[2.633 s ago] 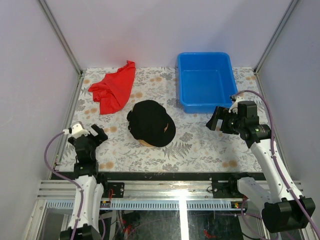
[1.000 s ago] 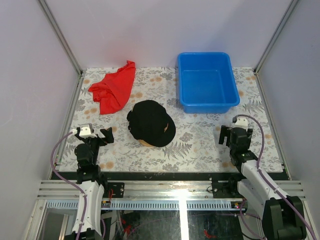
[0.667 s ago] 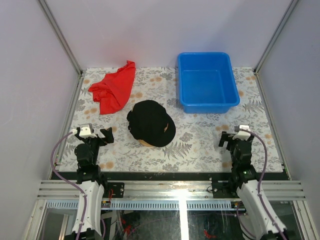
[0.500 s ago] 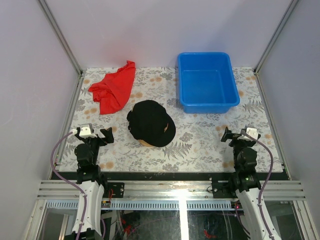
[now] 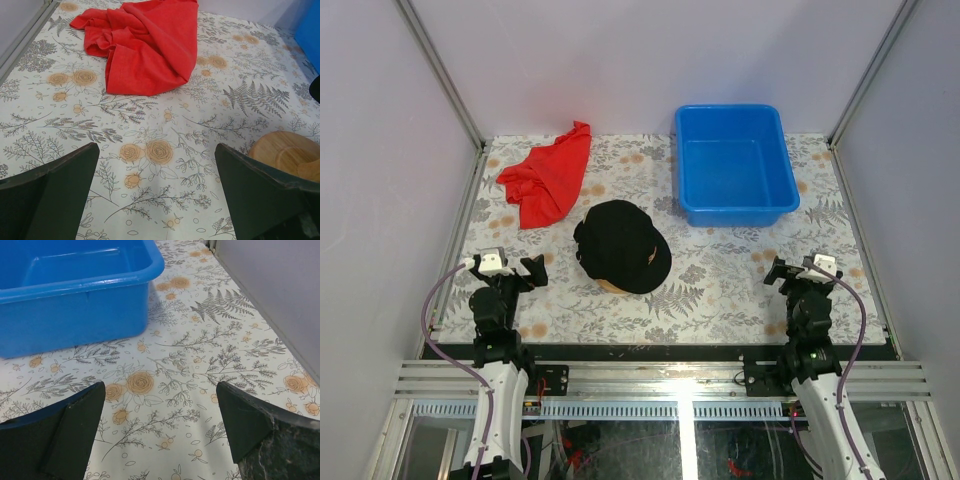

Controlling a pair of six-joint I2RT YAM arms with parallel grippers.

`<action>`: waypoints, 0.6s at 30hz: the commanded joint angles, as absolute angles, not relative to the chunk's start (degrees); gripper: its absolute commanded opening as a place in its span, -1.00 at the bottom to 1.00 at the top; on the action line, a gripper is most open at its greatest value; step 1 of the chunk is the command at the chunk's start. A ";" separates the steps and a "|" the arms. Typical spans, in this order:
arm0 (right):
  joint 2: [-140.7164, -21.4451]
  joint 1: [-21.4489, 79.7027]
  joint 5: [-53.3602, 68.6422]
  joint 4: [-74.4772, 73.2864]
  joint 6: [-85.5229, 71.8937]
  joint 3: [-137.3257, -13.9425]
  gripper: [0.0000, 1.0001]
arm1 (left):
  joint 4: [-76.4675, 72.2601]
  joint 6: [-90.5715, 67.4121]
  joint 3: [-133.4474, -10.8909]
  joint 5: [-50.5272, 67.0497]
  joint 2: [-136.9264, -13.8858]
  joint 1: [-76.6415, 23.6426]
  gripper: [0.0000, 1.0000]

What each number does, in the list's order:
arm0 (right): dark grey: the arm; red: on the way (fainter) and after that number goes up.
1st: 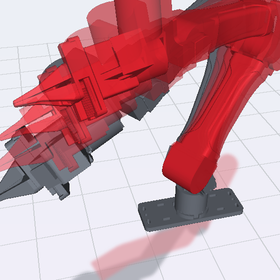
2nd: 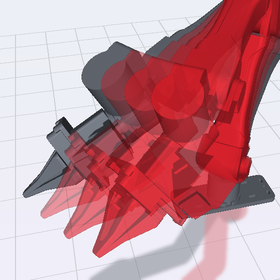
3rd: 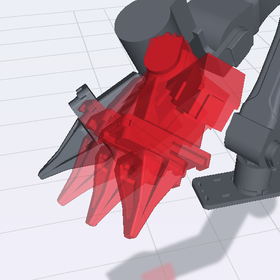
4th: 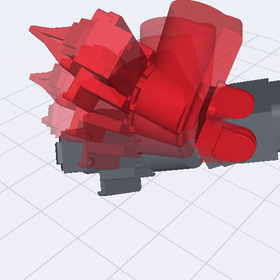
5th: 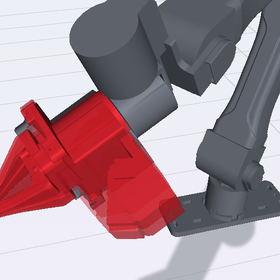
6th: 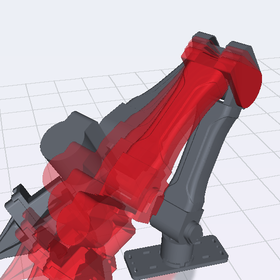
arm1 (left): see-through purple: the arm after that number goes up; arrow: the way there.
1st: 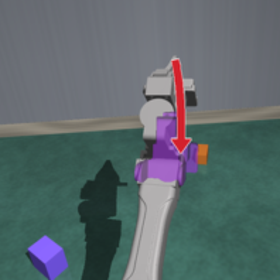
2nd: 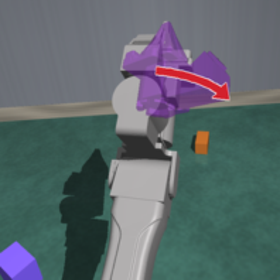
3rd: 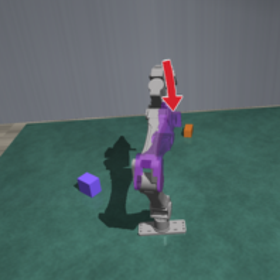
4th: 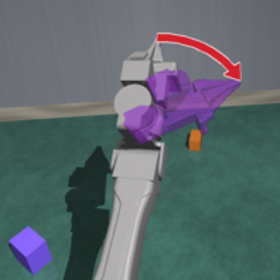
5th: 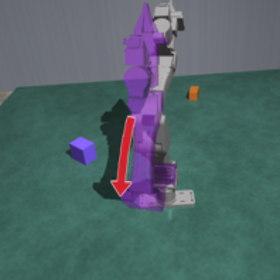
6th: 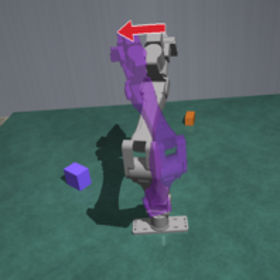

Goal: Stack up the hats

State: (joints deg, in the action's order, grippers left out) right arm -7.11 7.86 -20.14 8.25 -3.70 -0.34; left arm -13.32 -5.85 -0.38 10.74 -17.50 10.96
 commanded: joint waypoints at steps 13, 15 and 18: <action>-9.40 7.82 -4.22 10.19 2.59 4.95 0.98 | -16.75 -4.76 5.05 11.32 -17.23 10.89 0.99; -9.55 7.82 -4.08 10.66 2.55 5.27 0.99 | -16.74 -4.75 5.07 11.31 -17.22 10.85 0.99; -10.77 7.82 -5.70 11.52 1.59 5.03 0.99 | -16.70 -4.75 5.05 11.29 -17.24 10.85 0.99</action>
State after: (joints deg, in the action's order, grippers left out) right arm -9.52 7.86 -6.37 7.66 0.93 -0.34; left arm -13.32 -5.74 -0.38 10.74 -17.50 10.96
